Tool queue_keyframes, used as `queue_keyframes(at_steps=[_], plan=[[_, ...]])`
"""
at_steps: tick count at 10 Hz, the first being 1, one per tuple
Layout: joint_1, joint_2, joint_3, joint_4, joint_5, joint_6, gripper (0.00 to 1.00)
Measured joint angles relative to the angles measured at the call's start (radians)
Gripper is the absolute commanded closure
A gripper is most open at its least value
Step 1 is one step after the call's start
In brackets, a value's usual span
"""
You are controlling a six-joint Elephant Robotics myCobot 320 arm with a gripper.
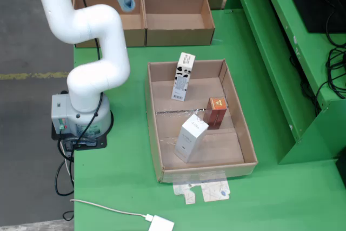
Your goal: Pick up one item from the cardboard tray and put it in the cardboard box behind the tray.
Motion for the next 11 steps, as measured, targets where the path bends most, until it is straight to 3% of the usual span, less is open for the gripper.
queue_keyframes(at_steps=[4,8,11], plan=[[-0.078,-0.060,-0.003,0.009,0.054,-0.031,1.00],[-0.005,-0.078,-0.003,0.068,0.008,-0.037,1.00],[-0.031,-0.167,-0.003,0.196,-0.023,-0.164,1.00]])
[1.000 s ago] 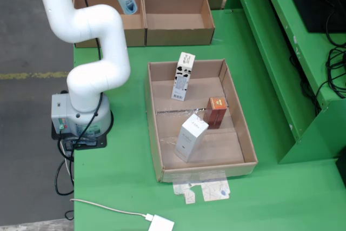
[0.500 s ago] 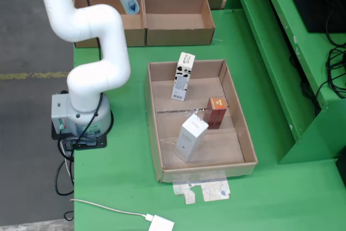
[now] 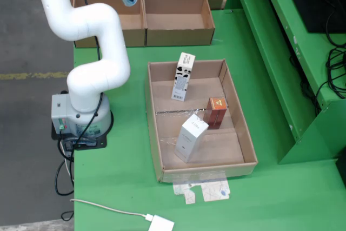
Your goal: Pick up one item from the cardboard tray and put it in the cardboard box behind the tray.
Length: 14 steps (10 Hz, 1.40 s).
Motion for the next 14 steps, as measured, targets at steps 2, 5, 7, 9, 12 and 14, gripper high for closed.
queue_keyframes(at_steps=[2,5,7,9,12,14], plan=[[-0.025,-0.034,0.000,0.097,0.000,-0.047,1.00],[-0.031,-0.077,-0.001,0.233,-0.011,-0.092,1.00],[-0.035,-0.092,-0.001,0.293,-0.012,-0.092,1.00],[-0.063,-0.126,0.000,0.311,0.006,-0.092,1.00],[-0.095,-0.143,-0.001,0.278,0.037,-0.083,1.00],[-0.136,-0.172,-0.001,0.209,0.078,-0.064,1.00]])
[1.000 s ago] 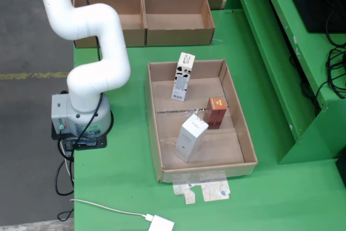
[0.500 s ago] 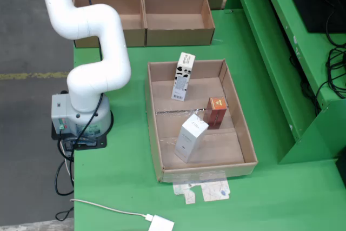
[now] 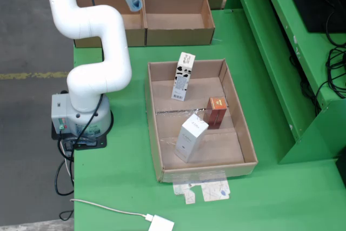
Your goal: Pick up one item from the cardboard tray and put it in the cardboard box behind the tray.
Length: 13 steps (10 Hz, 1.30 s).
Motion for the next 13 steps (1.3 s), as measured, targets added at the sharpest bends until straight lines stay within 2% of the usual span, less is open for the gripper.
queue_keyframes(at_steps=[7,13], plan=[[-0.046,-0.072,-0.003,-0.063,0.069,0.019,1.00],[0.117,-0.121,-0.003,-0.113,0.058,0.031,1.00]])
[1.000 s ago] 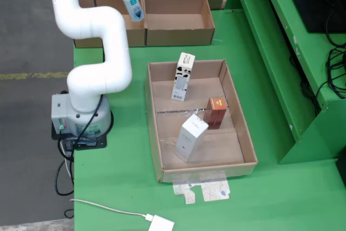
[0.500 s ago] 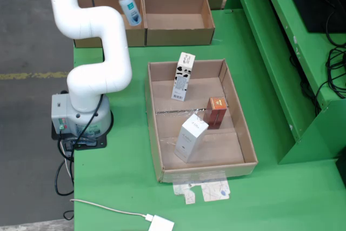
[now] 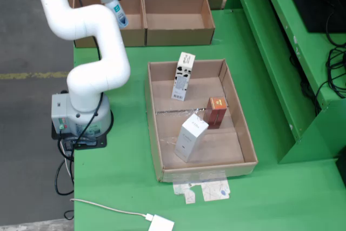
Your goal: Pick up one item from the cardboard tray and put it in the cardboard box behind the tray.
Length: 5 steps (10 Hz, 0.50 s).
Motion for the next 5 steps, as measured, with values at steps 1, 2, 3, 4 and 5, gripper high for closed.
queue_keyframes(at_steps=[1,2,3,4,5], plan=[[0.008,-0.005,0.000,-0.005,0.000,0.003,1.00],[0.017,-0.005,0.000,-0.009,0.000,0.005,1.00],[0.023,-0.006,0.000,-0.012,0.000,0.008,1.00],[0.024,-0.006,0.000,-0.035,0.006,0.017,1.00],[0.021,-0.006,0.000,-0.061,0.014,0.026,1.00]])
